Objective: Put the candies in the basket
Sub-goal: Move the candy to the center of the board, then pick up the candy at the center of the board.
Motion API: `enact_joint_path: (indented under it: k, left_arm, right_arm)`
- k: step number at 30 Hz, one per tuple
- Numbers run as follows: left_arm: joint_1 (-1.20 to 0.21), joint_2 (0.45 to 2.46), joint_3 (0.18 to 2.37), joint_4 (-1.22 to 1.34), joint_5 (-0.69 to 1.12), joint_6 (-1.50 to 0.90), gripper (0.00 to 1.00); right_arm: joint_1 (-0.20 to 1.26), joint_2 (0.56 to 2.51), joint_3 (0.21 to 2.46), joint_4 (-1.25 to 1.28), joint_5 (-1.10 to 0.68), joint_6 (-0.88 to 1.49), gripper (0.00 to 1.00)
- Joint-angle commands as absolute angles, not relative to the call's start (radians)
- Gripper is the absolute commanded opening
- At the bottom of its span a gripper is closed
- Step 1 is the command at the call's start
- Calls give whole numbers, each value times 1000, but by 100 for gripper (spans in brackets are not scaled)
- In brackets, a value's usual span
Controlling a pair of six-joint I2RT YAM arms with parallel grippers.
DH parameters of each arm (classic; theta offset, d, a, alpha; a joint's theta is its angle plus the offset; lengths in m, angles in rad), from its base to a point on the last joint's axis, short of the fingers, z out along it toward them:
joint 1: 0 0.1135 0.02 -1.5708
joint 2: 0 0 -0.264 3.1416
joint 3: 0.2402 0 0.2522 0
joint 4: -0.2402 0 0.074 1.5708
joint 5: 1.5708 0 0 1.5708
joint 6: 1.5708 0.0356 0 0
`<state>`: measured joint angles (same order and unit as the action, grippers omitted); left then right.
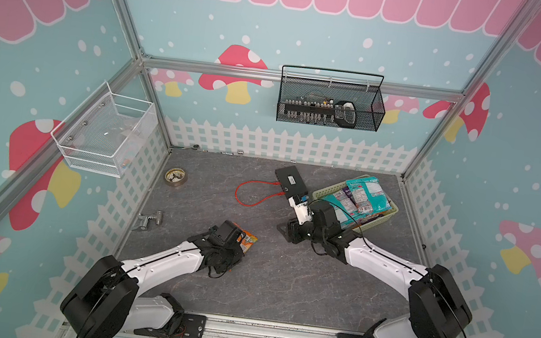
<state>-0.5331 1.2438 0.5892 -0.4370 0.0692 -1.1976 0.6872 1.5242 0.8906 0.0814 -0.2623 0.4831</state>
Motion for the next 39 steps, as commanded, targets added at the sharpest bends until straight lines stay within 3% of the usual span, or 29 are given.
enact_joint_path:
  k: [1, 5, 9, 15, 26, 36, 39]
  left_arm:
    - [-475, 1223, 675, -413, 92, -1085, 37]
    - [-384, 1215, 719, -411, 95, -992, 48]
    - [-231, 1252, 690, -407, 125, -931, 47]
    - [-103, 1335, 624, -313, 186, -898, 46]
    - [-98, 1415, 572, -317, 164, -938, 43]
    - [-140, 1348, 516, -317, 216, -1010, 42]
    - [-166, 1315, 502, -316, 235, -1047, 42]
  right_arm:
    - [741, 1533, 789, 244, -288, 777, 60]
    - [819, 1593, 690, 449, -239, 1044, 61]
    - [874, 1712, 696, 556, -224, 1187, 58]
    - [942, 1859, 784, 517, -176, 1282, 59]
    - [968, 2056, 899, 522, -144, 1400, 58]
    - [944, 2055, 910, 716, -123, 1307, 18]
    - [938, 2069, 892, 785, -139, 1295, 10]
